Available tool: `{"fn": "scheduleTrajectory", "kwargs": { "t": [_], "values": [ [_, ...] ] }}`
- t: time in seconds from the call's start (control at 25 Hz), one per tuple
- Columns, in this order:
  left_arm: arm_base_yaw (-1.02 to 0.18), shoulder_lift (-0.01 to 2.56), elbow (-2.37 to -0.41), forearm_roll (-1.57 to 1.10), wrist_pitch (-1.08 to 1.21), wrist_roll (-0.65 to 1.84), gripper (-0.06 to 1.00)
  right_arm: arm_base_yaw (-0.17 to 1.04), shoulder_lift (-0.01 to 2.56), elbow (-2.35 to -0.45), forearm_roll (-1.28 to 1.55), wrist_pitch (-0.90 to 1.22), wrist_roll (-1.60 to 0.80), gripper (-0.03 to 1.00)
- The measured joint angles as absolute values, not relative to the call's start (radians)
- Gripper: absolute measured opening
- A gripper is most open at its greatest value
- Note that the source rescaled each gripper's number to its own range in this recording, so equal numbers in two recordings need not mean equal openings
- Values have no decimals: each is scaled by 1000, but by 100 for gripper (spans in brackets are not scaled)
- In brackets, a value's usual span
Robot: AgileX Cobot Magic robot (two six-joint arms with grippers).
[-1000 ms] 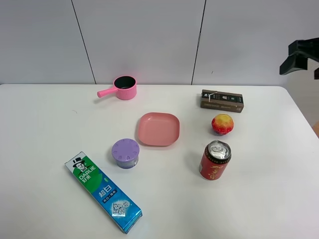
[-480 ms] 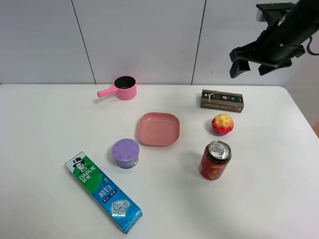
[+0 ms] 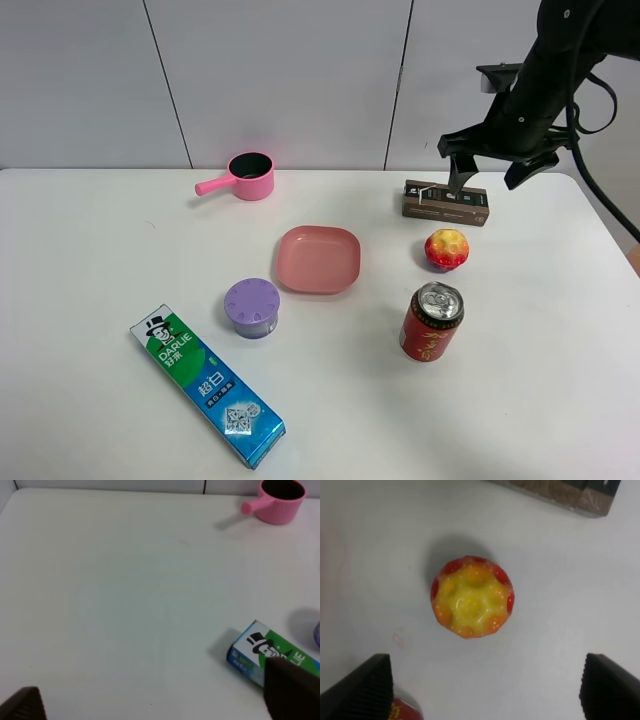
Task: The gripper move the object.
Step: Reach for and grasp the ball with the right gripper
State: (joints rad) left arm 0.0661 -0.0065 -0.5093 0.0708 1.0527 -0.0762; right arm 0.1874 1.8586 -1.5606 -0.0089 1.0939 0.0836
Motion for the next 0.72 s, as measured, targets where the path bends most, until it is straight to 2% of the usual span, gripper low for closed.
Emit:
{"fn": "scheduleTrajectory", "kwargs": {
  "t": [0.72],
  "values": [
    [66, -6, -509, 71, 1053, -76, 100, 187, 2033, -1564, 20, 1022, 80, 68]
  ]
}}
